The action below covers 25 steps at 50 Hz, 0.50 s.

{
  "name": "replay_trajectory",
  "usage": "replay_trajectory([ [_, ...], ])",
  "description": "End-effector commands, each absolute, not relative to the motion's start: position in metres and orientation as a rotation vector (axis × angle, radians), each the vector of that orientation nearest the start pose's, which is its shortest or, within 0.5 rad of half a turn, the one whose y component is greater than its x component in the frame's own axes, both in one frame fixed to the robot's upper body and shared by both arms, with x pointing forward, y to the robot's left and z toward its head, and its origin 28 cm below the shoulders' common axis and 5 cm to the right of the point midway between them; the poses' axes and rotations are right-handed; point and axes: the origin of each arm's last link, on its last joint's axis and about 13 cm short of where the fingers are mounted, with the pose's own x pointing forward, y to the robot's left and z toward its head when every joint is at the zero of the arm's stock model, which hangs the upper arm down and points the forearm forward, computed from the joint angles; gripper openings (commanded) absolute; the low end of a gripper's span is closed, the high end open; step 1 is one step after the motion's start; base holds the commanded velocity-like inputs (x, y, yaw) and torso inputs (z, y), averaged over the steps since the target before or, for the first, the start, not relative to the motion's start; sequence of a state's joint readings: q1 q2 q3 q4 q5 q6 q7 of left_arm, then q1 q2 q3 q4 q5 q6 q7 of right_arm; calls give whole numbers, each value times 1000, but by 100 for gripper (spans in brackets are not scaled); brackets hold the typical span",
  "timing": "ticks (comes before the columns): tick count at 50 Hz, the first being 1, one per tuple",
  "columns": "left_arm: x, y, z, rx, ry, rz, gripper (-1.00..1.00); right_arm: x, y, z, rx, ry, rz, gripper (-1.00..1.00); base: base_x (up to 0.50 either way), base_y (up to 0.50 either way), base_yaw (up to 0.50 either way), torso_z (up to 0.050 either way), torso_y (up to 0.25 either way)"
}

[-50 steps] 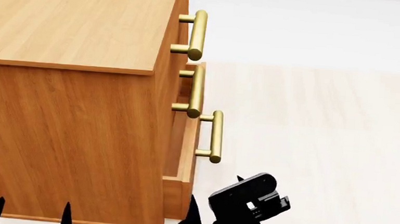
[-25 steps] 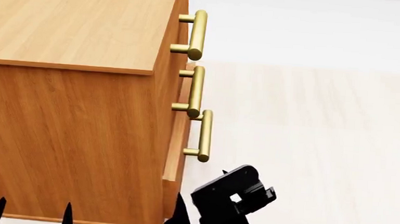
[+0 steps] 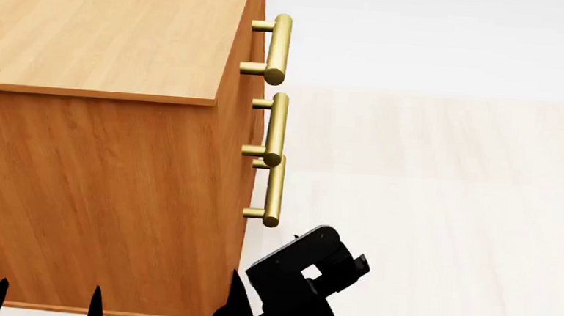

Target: Close the bottom drawer of the cabinet.

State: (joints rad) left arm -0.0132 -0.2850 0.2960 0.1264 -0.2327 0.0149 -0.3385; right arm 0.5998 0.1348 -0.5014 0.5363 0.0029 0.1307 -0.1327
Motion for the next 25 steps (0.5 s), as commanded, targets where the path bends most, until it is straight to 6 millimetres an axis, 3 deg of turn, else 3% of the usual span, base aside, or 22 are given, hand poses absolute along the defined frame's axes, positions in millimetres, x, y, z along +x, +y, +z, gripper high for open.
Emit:
replay_trajectory([
  [1,206,208,35,19,-79,20,100,328,-63,46,-389,115,496,100,0,0,0,0,0],
  [13,207,209,35,24,-82,22,100,328,-63,46,-391,102,484,100,0,0,0,0,0],
  [25,210,215,41,93,-184,61,100,320,-84,44,-346,45,393,100,0,0,0,0,0],
])
